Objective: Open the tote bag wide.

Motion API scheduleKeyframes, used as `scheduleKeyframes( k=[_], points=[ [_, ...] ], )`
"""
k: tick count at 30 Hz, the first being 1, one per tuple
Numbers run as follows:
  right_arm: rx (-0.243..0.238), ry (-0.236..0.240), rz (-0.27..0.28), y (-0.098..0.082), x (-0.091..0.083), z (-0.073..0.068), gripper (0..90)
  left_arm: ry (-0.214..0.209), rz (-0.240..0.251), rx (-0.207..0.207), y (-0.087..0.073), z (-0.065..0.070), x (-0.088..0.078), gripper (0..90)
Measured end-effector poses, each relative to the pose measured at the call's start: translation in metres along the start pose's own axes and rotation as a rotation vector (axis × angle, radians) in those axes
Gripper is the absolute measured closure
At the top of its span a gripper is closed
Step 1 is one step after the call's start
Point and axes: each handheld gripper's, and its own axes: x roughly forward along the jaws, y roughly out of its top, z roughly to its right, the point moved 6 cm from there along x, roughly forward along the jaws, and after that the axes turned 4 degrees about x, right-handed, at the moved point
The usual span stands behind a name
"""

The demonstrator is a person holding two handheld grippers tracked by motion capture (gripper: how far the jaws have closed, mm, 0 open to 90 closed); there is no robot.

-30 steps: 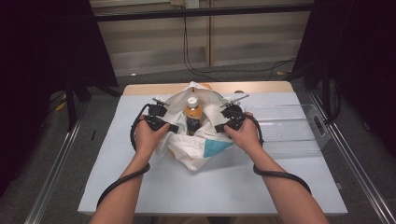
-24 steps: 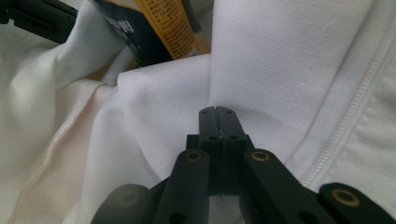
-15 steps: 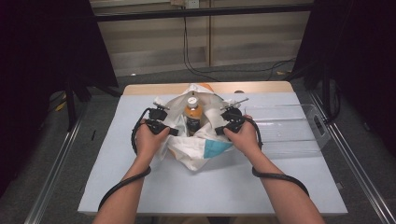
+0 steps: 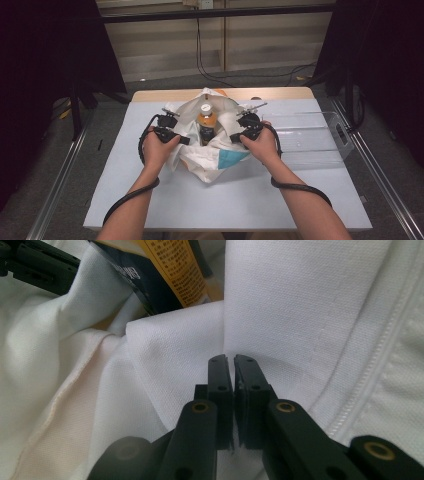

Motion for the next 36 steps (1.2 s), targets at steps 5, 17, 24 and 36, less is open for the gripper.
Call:
scheduleKeyframes(
  k=[5,17,24,36],
  points=[
    [0.003,0.009,0.024,0.006,-0.005,0.0,81.6,0.002,0.022,-0.005,0.003,0.0,-0.009,78.7],
    [-0.01,-0.003,0.049,0.019,-0.018,-0.002,76.7,-0.005,0.056,-0.016,0.008,0.002,-0.025,71.6],
    [-0.004,0.006,0.07,0.023,-0.022,-0.001,63.5,-0.009,0.062,-0.001,0.009,0.004,-0.033,61.4],
    [-0.023,0.018,0.057,0.025,-0.023,-0.009,42.3,0.009,0.087,-0.002,0.013,0.008,-0.054,47.6]
  ],
)
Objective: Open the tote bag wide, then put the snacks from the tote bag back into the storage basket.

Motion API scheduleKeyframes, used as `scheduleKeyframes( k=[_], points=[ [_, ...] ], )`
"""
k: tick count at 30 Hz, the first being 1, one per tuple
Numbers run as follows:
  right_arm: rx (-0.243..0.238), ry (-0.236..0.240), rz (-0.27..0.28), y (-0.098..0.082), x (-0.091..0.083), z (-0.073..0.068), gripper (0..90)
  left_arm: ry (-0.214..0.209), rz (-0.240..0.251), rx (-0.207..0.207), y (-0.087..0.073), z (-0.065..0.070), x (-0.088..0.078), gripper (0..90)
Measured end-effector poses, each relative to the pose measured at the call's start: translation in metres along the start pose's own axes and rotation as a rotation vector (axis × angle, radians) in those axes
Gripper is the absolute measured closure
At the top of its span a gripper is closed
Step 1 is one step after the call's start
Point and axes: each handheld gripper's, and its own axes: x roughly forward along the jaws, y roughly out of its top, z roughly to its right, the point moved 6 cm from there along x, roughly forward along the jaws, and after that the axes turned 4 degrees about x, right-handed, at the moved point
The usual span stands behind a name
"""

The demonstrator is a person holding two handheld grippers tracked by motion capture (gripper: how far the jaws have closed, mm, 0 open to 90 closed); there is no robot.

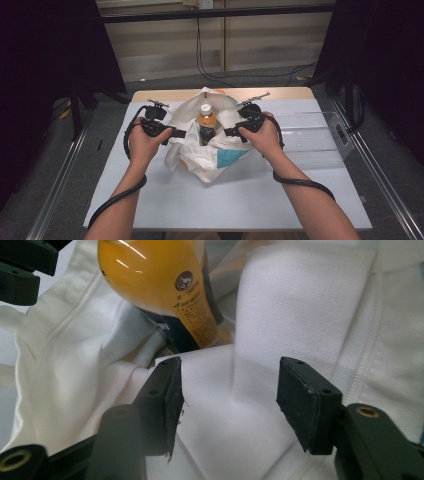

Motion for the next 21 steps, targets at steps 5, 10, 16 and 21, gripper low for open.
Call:
scheduleKeyframes(
  k=[5,10,16,21],
  points=[
    [-0.01,0.007,-0.007,0.001,0.001,-0.005,34.2,0.012,0.003,-0.006,-0.003,-0.004,-0.006,38.5],
    [-0.022,0.007,-0.015,0.0,0.004,-0.007,27.5,0.002,0.001,-0.015,-0.009,-0.007,-0.009,29.4],
    [-0.041,0.005,-0.016,0.002,0.005,-0.009,25.0,0.006,0.023,-0.036,-0.014,-0.01,-0.014,20.1],
    [-0.05,0.004,-0.017,0.003,0.005,-0.009,23.5,0.013,0.031,-0.042,-0.019,-0.015,-0.019,17.0]
  ],
)
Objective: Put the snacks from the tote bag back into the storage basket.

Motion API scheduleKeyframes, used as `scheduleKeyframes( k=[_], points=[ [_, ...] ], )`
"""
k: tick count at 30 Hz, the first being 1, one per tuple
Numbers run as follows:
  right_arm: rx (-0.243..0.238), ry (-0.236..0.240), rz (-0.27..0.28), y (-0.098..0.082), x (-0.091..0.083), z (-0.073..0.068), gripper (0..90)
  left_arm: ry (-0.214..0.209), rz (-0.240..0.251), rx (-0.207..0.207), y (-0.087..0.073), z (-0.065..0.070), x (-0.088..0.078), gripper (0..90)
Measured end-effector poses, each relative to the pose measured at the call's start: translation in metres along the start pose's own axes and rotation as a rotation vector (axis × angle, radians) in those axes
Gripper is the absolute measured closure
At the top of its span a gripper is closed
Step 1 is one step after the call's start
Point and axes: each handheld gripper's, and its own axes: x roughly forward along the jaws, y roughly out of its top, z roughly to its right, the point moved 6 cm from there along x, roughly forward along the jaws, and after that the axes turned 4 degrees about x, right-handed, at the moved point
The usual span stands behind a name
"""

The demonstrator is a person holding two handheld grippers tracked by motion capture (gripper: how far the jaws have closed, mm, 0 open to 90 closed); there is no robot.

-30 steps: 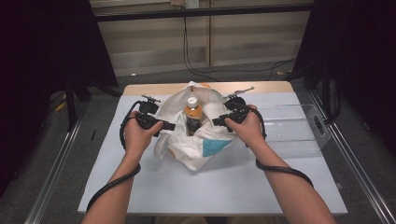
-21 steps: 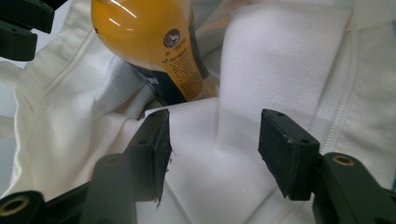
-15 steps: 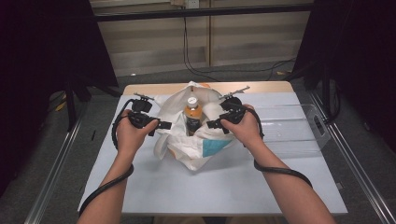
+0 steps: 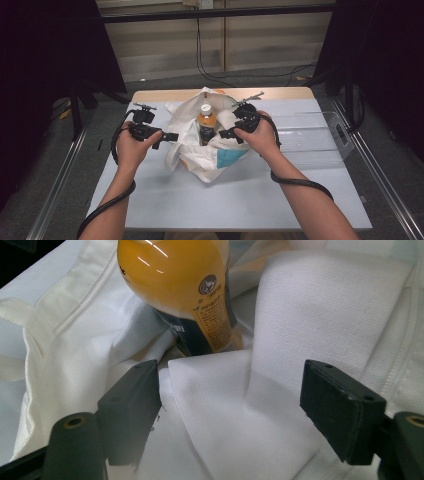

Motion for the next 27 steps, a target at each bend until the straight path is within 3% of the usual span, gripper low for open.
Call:
scheduleKeyframes(
  k=[2,15,19,21,25,27],
  points=[
    [-0.003,-0.003,-0.008,0.0,0.0,0.0,23.3,0.001,0.01,-0.015,-0.002,-0.001,-0.001,16.1],
    [-0.02,-0.006,-0.014,0.002,-0.001,-0.002,22.0,0.014,-0.003,-0.004,-0.019,-0.011,-0.006,9.7],
    [-0.028,-0.004,-0.01,0.002,-0.002,0.0,21.7,0.017,0.016,-0.026,-0.024,-0.013,-0.007,9.0],
    [-0.03,-0.009,-0.014,0.002,-0.001,0.0,21.5,0.021,-0.003,-0.007,-0.028,-0.015,-0.008,8.8],
    [-0.035,-0.008,-0.017,0.004,-0.001,-0.001,21.4,0.04,0.006,-0.012,-0.032,-0.017,-0.008,8.0],
    [-0.039,-0.007,-0.021,0.005,0.0,-0.003,21.4,0.028,-0.003,-0.005,-0.035,-0.018,-0.009,7.8]
  ],
)
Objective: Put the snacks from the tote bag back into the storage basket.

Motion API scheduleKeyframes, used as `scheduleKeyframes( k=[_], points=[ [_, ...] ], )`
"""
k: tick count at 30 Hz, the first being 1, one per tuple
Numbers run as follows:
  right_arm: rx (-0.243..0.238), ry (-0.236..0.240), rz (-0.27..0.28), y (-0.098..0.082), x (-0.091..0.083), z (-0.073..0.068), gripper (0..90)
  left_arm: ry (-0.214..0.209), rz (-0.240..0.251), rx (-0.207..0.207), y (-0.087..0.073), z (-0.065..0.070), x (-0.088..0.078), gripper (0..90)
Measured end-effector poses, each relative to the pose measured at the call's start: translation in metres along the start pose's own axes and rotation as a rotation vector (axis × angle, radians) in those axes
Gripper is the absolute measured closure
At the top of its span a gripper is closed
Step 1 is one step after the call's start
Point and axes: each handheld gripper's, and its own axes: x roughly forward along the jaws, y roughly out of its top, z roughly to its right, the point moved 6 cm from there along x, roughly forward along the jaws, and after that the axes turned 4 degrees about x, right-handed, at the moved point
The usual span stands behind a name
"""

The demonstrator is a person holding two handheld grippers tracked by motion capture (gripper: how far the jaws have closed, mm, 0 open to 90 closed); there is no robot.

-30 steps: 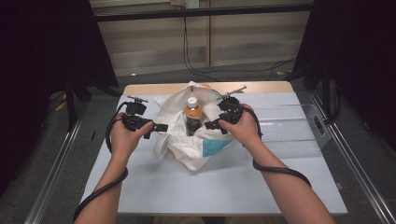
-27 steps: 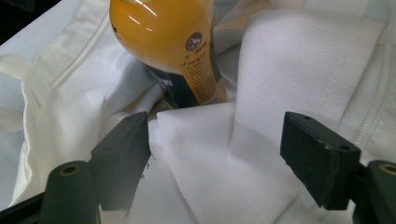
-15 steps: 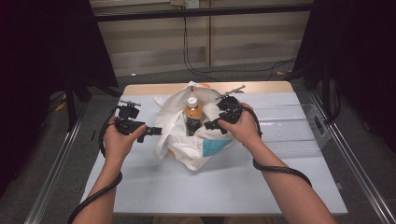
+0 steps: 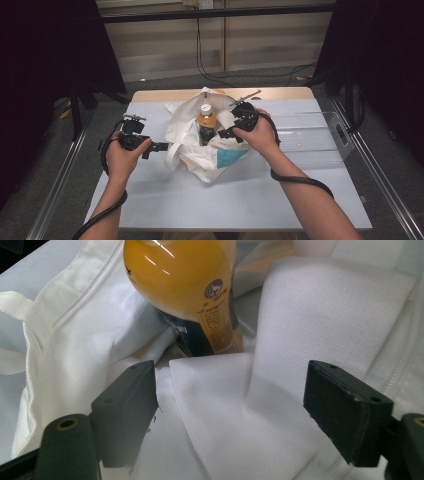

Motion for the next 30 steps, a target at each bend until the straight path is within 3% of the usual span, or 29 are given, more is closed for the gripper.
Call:
scheduleKeyframes(
  k=[8,15,17,30],
  points=[
    [-0.013,-0.003,0.005,0.003,0.001,-0.001,20.6,0.018,0.02,-0.003,-0.009,-0.002,-0.002,7.3],
    [-0.031,0.007,0.006,0.007,0.001,-0.003,19.3,0.028,0.003,0.023,-0.019,-0.004,-0.005,6.5],
    [-0.033,0.01,0.008,0.009,0.002,-0.004,19.3,0.03,0.019,0.007,-0.021,-0.004,-0.005,6.5],
    [-0.062,0.022,0.006,0.015,0.009,-0.013,18.3,0.019,0.002,0.006,-0.041,-0.004,-0.005,6.6]
  ],
)
